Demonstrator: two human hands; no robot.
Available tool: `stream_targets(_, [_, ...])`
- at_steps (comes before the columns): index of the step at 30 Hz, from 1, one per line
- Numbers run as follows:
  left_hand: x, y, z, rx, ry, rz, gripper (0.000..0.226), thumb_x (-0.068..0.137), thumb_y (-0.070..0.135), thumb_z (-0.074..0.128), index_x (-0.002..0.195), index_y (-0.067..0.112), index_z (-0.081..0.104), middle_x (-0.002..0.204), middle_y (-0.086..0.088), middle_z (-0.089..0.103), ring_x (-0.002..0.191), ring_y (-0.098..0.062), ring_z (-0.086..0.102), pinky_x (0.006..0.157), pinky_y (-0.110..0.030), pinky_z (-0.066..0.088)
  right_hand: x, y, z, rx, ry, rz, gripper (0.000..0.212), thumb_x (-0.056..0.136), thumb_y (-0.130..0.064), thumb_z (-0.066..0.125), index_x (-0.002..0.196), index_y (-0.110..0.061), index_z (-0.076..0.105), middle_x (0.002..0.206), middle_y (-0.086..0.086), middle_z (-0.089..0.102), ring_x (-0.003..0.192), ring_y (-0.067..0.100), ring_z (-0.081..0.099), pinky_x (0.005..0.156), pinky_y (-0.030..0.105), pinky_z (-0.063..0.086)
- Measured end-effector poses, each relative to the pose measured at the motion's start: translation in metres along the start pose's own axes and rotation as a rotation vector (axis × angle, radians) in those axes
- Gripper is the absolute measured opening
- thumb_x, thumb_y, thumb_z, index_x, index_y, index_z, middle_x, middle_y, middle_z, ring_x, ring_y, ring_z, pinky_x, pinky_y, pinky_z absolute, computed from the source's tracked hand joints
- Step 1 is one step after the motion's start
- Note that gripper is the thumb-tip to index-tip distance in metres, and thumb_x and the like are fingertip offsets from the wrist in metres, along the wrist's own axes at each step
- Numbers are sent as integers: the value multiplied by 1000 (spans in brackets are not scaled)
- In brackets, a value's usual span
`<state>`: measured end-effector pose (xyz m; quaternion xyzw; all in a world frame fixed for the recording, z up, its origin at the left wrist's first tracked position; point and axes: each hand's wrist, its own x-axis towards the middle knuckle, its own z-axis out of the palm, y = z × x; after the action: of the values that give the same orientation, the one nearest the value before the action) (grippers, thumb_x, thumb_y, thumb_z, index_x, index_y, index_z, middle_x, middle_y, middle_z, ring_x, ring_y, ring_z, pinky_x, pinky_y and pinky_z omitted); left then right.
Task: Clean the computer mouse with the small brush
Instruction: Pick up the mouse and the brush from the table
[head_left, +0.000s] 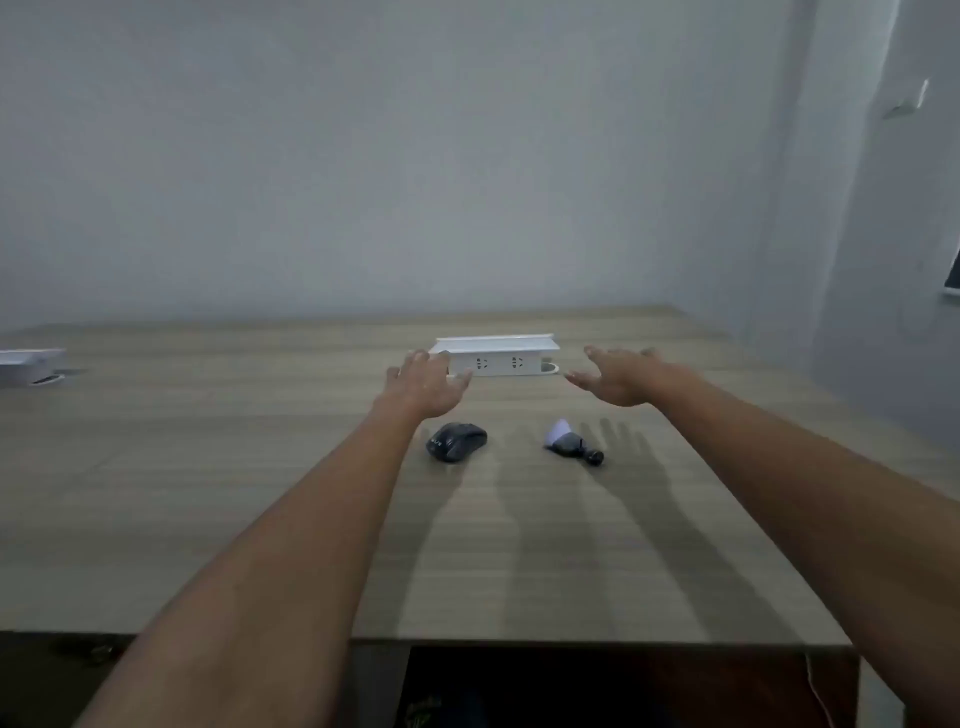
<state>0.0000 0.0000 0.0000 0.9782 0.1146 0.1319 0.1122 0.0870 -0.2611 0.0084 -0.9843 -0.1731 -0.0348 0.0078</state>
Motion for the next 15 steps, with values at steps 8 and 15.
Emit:
stream_targets(8, [-27,-12,27,0,-72,-23,64,99,52,38,153,18,33,158,-14,33,147,-29,30,116,-48,21,-26,-2,33,-54,-60,-19,74,97,-65,21,153,-17,32,158,6,36,149,21,26,116,47,16])
stream_targets(15, [-29,-31,49,-3,-99,-39,65,99,52,41,150,13,35,154,-15,38,141,-33,39,111,-48,29,-26,-3,68,-33,13,-59,66,94,-66,32,106,-13,69,121,7,64,121,25,53,100,43,28])
